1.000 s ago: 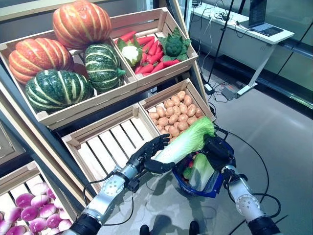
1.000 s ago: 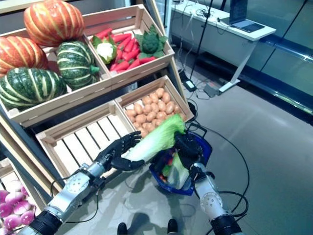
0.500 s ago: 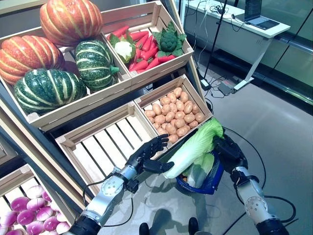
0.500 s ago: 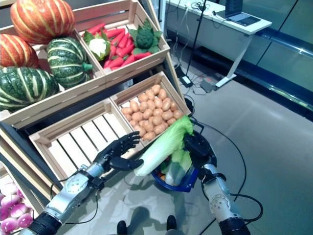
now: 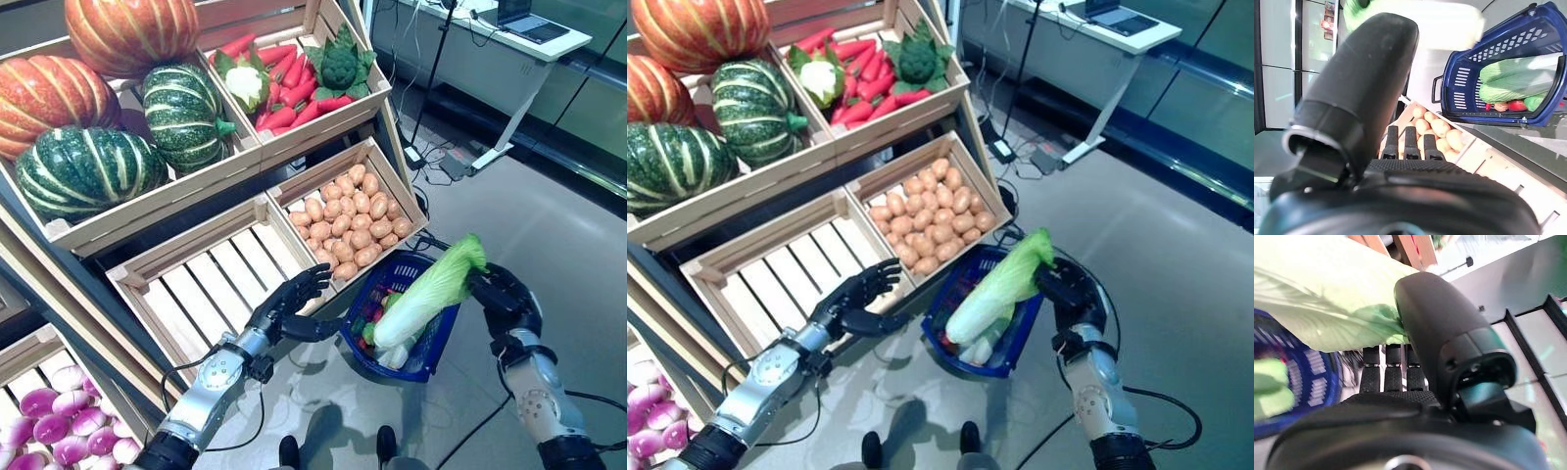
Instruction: Put vegetables into the basket
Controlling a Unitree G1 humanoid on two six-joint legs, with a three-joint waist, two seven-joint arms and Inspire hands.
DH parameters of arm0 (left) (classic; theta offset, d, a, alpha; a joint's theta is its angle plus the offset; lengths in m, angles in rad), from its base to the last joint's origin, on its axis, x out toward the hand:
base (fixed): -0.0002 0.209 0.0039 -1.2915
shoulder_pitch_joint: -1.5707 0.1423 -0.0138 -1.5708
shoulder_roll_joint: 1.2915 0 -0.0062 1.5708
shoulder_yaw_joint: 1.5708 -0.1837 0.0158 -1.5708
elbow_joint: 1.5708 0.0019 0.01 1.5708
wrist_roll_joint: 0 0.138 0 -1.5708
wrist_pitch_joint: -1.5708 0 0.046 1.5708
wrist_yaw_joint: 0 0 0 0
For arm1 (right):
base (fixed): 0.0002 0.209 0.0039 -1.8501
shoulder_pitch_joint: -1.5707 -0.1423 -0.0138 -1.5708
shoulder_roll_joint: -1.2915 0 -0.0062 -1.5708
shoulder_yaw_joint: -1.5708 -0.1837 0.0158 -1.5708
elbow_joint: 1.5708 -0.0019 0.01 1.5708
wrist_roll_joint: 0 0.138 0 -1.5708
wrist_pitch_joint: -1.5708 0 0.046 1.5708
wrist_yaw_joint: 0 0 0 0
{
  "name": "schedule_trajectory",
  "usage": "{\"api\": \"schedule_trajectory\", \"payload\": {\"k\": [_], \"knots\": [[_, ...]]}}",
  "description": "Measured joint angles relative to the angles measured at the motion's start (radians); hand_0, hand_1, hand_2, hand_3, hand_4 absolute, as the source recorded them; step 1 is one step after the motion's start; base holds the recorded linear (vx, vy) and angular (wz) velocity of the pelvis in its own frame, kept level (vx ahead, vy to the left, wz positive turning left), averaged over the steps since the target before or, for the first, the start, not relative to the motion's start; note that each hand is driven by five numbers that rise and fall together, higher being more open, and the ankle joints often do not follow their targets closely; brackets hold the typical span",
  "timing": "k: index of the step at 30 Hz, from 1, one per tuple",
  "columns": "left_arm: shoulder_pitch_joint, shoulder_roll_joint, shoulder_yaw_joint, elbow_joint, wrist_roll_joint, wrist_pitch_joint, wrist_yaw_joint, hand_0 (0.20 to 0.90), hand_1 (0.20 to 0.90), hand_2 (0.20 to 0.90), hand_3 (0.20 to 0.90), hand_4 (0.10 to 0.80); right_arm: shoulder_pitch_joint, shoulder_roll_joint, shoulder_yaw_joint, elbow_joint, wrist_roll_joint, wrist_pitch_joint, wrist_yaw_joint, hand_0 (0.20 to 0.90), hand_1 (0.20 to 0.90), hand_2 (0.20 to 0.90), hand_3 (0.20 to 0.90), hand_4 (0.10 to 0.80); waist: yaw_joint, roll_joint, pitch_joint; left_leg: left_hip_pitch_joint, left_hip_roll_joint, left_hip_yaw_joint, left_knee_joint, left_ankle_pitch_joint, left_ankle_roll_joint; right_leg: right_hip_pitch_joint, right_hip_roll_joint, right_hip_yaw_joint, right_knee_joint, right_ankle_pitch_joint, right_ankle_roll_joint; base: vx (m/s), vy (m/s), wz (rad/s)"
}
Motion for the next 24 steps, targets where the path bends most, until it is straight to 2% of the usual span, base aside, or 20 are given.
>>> {"api": "schedule_trajectory", "payload": {"k": [6,10,13,18,21,24], "knots": [[-0.012,0.006,0.002,-0.009,-0.007,0.0,0.011,0.9,0.9,0.9,0.9,0.8,-0.104,-0.011,0.0,0.093,-0.039,-0.112,-0.081,0.3,0.3,0.3,0.3,0.4,0.006,0.002,0.059,-0.022,0.005,-0.01,0.004,0.006,-0.006,-0.018,0.007,-0.004,0.001,0.005,-0.007,-0.107,-0.07,0.03],[-0.07,0.01,-0.002,-0.01,-0.043,-0.002,0.016,0.9,0.9,0.9,0.9,0.8,-0.219,-0.054,0.0,0.166,-0.033,-0.193,-0.11,0.3,0.3,0.3,0.3,0.4,0.021,0.021,0.134,-0.077,0.008,-0.036,0.024,0.017,-0.011,-0.053,0.013,-0.016,0.002,0.016,-0.017,-0.168,-0.063,0.14],[-0.134,0.013,-0.015,-0.01,-0.047,-0.003,0.011,0.9,0.9,0.9,0.9,0.8,-0.315,-0.068,0.0,0.186,-0.025,-0.239,-0.117,0.3,0.3,0.3,0.3,0.4,0.029,0.051,0.206,-0.133,0.016,-0.062,0.052,0.022,-0.017,-0.081,0.022,-0.038,0.003,0.024,-0.027,-0.158,-0.021,0.19],[-0.279,0.015,-0.092,-0.01,-0.047,-0.024,0.013,0.9,0.9,0.9,0.9,0.8,-0.497,-0.082,0.011,0.295,0.004,-0.294,-0.138,0.3,0.3,0.3,0.3,0.4,0.056,0.094,0.29,-0.252,0.02,-0.088,0.118,0.022,-0.02,-0.177,0.023,-0.058,0.049,0.027,-0.035,-0.197,0.007,0.14],[-0.389,0.017,-0.138,-0.009,-0.047,-0.05,0.018,0.9,0.9,0.9,0.9,0.8,-0.608,-0.082,0.021,0.39,0.039,-0.308,-0.149,0.3,0.3,0.3,0.3,0.4,0.072,0.096,0.328,-0.364,0.022,-0.099,0.211,0.002,-0.016,-0.287,0.016,-0.064,0.15,0.004,-0.043,-0.168,0.018,0.11],[-0.463,0.019,-0.182,-0.005,-0.047,-0.066,0.032,0.9,0.9,0.9,0.9,0.8,-0.664,-0.081,0.05,0.443,0.049,-0.31,-0.166,0.3,0.3,0.3,0.3,0.4,0.084,0.096,0.339,-0.469,0.015,-0.116,0.327,-0.029,-0.008,-0.407,-0.008,-0.062,0.314,-0.058,-0.044,-0.146,0.012,0.12]]}}
